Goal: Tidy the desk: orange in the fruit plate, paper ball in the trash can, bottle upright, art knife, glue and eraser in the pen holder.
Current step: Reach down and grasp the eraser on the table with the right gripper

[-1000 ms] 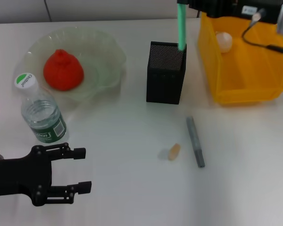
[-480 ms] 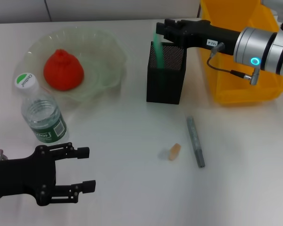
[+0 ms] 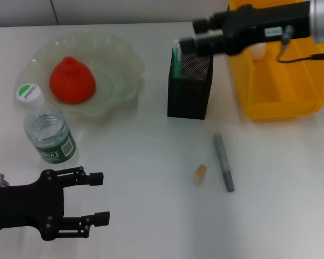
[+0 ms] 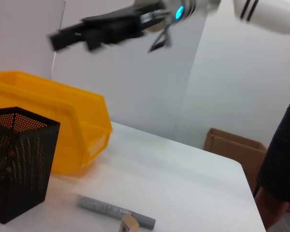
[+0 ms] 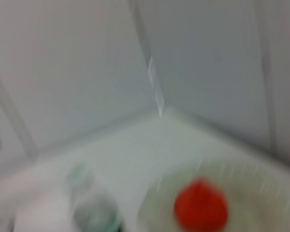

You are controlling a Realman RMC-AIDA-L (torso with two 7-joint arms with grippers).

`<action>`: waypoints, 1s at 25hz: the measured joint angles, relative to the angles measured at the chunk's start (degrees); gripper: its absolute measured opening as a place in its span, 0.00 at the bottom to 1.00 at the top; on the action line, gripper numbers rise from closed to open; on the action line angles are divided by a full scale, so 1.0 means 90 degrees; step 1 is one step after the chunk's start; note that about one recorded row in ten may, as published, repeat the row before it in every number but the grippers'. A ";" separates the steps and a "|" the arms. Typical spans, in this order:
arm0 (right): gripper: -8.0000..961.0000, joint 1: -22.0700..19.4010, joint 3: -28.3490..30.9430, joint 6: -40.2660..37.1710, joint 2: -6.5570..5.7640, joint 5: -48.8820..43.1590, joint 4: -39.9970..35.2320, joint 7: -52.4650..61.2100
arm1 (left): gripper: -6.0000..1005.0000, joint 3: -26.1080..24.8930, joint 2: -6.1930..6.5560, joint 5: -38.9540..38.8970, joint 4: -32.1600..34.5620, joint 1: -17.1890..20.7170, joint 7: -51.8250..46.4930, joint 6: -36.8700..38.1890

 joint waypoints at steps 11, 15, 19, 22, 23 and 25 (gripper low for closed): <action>0.69 0.1457 -0.0838 -0.2771 0.0255 -0.3805 -0.0963 0.0870 | 0.79 0.0015 -0.0008 0.0011 -0.0079 -0.0001 0.0001 -0.0066; 0.69 0.1603 -0.1710 -0.2659 0.0371 -0.4020 -0.0747 0.0774 | 0.79 0.0002 -0.0009 0.0010 -0.0084 -0.0004 0.0007 -0.0083; 0.68 0.1756 -0.2233 -0.2366 0.0399 -0.4019 -0.0439 0.0771 | 0.79 -0.0010 -0.0009 0.0010 -0.0086 0.0005 0.0008 -0.0087; 0.67 0.1905 -0.2673 -0.2074 0.0421 -0.3953 -0.0113 0.0772 | 0.79 -0.0013 -0.0009 0.0009 -0.0095 0.0014 0.0009 -0.0089; 0.67 0.1947 -0.2809 -0.1982 0.0427 -0.3905 0.0003 0.0772 | 0.79 -0.0014 -0.0009 0.0005 -0.0114 0.0017 0.0010 -0.0097; 0.66 0.2033 -0.3206 -0.1725 0.0439 -0.3758 0.0251 0.0776 | 0.79 -0.0014 -0.0009 -0.0003 -0.0147 0.0023 0.0010 -0.0115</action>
